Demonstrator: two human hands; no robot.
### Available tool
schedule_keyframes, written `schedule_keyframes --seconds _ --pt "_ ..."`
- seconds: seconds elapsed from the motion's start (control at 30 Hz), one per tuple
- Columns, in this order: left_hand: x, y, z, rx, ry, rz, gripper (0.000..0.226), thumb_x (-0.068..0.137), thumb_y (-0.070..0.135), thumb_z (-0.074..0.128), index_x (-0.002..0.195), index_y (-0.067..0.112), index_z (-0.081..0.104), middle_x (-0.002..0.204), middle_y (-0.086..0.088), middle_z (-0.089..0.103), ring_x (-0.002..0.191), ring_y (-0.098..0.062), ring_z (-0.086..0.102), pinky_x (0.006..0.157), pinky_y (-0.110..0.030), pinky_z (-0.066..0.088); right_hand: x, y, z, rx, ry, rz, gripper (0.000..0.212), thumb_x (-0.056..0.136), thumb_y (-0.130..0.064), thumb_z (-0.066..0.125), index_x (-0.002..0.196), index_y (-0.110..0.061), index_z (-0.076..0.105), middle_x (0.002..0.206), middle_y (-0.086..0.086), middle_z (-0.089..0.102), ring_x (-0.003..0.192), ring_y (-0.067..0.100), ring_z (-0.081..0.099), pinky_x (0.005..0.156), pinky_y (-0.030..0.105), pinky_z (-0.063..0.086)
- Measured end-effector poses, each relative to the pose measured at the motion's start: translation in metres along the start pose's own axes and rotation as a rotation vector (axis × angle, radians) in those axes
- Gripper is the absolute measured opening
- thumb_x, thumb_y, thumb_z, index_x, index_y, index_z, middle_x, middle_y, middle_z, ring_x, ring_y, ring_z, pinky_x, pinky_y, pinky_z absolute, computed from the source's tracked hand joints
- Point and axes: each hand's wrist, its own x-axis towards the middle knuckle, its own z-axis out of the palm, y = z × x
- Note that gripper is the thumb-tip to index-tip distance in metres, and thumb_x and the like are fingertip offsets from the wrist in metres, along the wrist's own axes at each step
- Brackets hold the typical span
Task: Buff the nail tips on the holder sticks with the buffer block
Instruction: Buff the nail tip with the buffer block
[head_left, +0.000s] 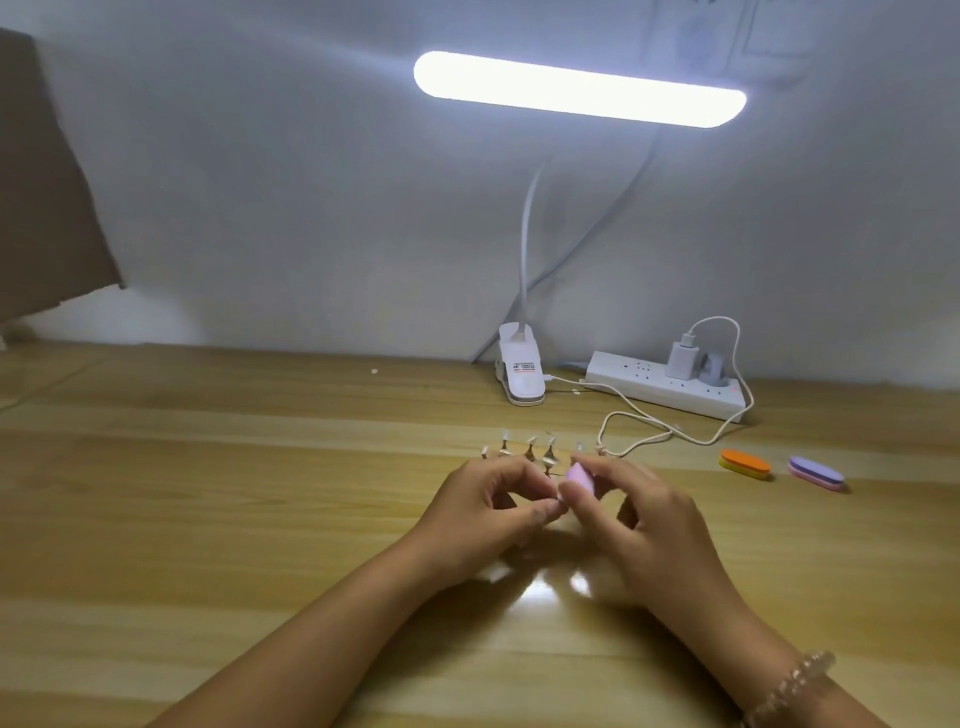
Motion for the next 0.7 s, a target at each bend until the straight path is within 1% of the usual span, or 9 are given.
schedule_keyframes --seconds 0.07,0.1,0.17,0.23,0.33,0.47,0.53,0.6,0.7 --pt "0.001 0.001 0.001 -0.005 -0.003 -0.009 0.004 0.089 0.013 0.074 0.093 0.011 0.073 0.085 -0.001 0.073 0.054 -0.007 0.058 0.056 -0.02 0.047 0.003 0.007 -0.002 0.065 -0.002 0.079 0.028 0.088 -0.041 0.063 0.111 -0.026 0.071 0.098 -0.013 0.068 0.087 0.003 0.061 0.071 0.025 0.047" --pt "0.001 0.001 0.001 -0.011 -0.008 -0.014 0.004 0.089 0.012 0.073 0.093 0.012 0.073 0.088 -0.002 0.074 0.055 -0.007 0.058 0.056 -0.02 0.047 0.003 0.006 -0.003 0.09 0.01 0.075 0.03 0.088 -0.043 0.06 0.111 -0.027 0.07 0.099 -0.014 0.068 0.088 0.002 0.061 0.07 0.023 0.046" --pt "0.001 0.001 0.0 -0.02 -0.017 -0.017 0.007 0.091 0.007 0.07 0.093 0.014 0.072 0.091 -0.001 0.075 0.055 -0.008 0.057 0.058 -0.021 0.048 0.0 -0.001 -0.002 0.133 0.02 0.011 0.03 0.088 -0.047 0.053 0.111 -0.035 0.067 0.099 -0.018 0.066 0.081 0.001 0.06 0.064 0.017 0.043" --pt "0.0 0.001 0.0 -0.032 -0.017 -0.017 0.01 0.093 0.005 0.066 0.094 0.013 0.071 0.088 0.003 0.074 0.056 -0.01 0.057 0.058 -0.023 0.049 -0.003 -0.006 0.0 0.135 -0.007 -0.028 0.027 0.089 -0.049 0.05 0.111 -0.042 0.064 0.099 -0.018 0.065 0.068 0.007 0.059 0.063 0.02 0.044" --pt "0.0 0.001 -0.001 -0.061 0.01 -0.027 0.007 0.094 0.004 0.064 0.097 0.009 0.069 0.089 -0.007 0.074 0.057 -0.013 0.057 0.059 -0.027 0.05 -0.004 -0.006 -0.001 0.054 -0.039 -0.057 0.02 0.09 -0.034 0.065 0.11 -0.036 0.066 0.093 -0.014 0.064 0.057 0.015 0.056 0.061 0.029 0.047" --pt "0.002 -0.001 -0.001 -0.081 0.024 -0.024 0.006 0.092 0.006 0.067 0.094 0.011 0.07 0.085 -0.002 0.073 0.064 -0.02 0.058 0.062 -0.032 0.05 -0.005 -0.005 -0.001 0.061 -0.01 -0.073 0.021 0.086 -0.034 0.071 0.106 -0.034 0.065 0.087 -0.016 0.066 0.054 0.015 0.055 0.054 0.023 0.04" --pt "0.001 0.0 0.001 -0.034 -0.021 -0.007 0.008 0.09 0.008 0.07 0.09 0.015 0.071 0.083 0.004 0.073 0.063 -0.019 0.059 0.06 -0.03 0.051 -0.004 -0.004 -0.001 0.067 0.031 -0.064 0.025 0.085 -0.032 0.071 0.109 -0.032 0.065 0.088 -0.014 0.066 0.055 0.015 0.053 0.054 0.024 0.041" --pt "0.0 -0.001 0.001 0.0 -0.039 0.003 0.012 0.089 0.005 0.069 0.089 0.017 0.071 0.082 0.008 0.072 0.061 -0.018 0.059 0.06 -0.03 0.051 -0.003 -0.005 0.001 0.028 0.008 -0.065 0.028 0.085 -0.034 0.07 0.112 -0.031 0.065 0.089 -0.014 0.064 0.055 0.014 0.053 0.057 0.027 0.044" --pt "0.001 -0.002 -0.001 -0.003 0.008 0.008 0.016 0.09 0.005 0.068 0.089 0.021 0.071 0.083 0.006 0.073 0.057 -0.013 0.059 0.058 -0.028 0.05 -0.005 -0.008 0.0 0.015 -0.028 -0.092 0.026 0.084 -0.04 0.067 0.109 -0.033 0.067 0.083 -0.015 0.063 0.054 0.015 0.052 0.053 0.023 0.04"
